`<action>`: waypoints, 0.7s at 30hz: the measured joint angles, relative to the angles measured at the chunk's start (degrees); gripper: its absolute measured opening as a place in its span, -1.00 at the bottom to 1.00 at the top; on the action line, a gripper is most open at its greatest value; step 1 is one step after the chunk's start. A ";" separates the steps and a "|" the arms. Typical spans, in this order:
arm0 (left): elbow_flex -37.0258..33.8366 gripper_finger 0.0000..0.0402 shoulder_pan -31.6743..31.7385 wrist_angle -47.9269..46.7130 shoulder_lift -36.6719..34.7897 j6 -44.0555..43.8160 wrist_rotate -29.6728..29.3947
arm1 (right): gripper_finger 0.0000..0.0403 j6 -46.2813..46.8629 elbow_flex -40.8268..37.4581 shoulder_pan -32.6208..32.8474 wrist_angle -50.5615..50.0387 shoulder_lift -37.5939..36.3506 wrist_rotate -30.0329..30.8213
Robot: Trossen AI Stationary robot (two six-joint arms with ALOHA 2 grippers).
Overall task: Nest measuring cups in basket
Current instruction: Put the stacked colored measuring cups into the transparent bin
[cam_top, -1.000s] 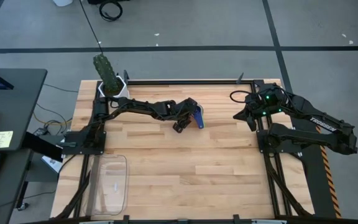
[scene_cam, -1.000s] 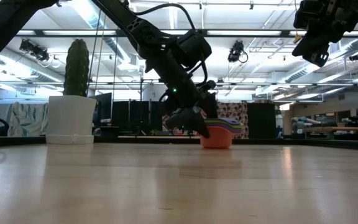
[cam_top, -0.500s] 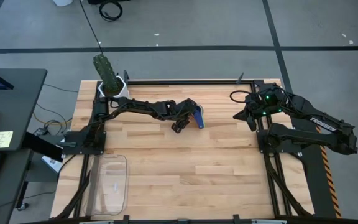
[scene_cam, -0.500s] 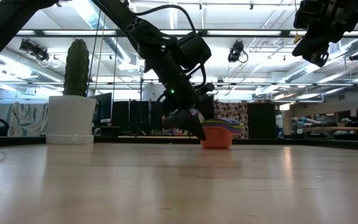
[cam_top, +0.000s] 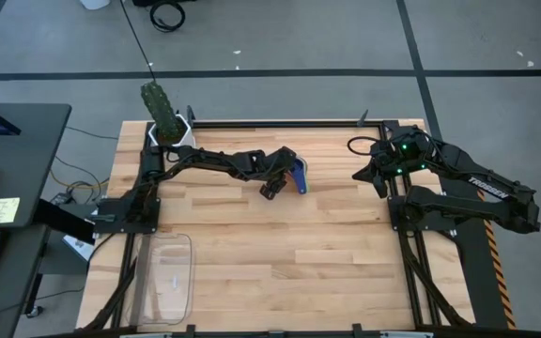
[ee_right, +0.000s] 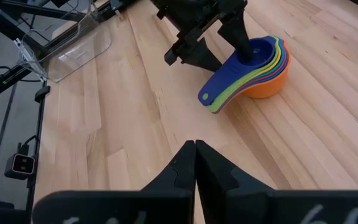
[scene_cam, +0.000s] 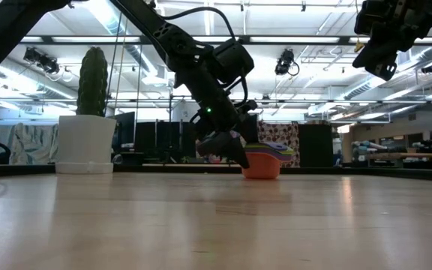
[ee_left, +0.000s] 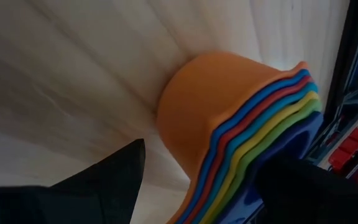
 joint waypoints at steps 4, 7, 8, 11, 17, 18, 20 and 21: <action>0.00 0.42 0.15 0.47 0.00 -0.07 0.02 | -0.93 0.00 0.00 -0.02 0.00 -0.01 0.01; 0.00 0.42 0.17 1.23 -0.02 -0.16 0.00 | -0.93 0.00 0.00 0.01 0.00 -0.01 -0.01; 0.00 0.42 0.17 1.44 -0.02 -0.16 0.00 | -0.93 0.00 0.00 -0.01 -0.01 0.00 -0.01; 0.00 0.42 0.17 1.96 -0.02 -0.18 0.00 | -0.93 0.00 0.00 0.00 -0.01 0.00 -0.01; 0.00 0.42 0.17 2.11 -0.02 -0.17 0.00 | -0.93 0.00 0.00 -0.02 -0.01 -0.01 0.01; 0.00 0.42 0.17 2.32 -0.02 -0.04 -0.01 | -0.93 0.00 0.00 -0.01 -0.01 0.00 0.00; 0.00 0.42 0.19 2.90 -0.02 0.34 -0.04 | -0.93 0.00 0.00 -0.01 0.00 0.00 0.01; 0.00 0.42 0.22 3.37 -0.02 0.37 -0.05 | -0.93 0.00 0.00 0.00 0.00 0.00 0.00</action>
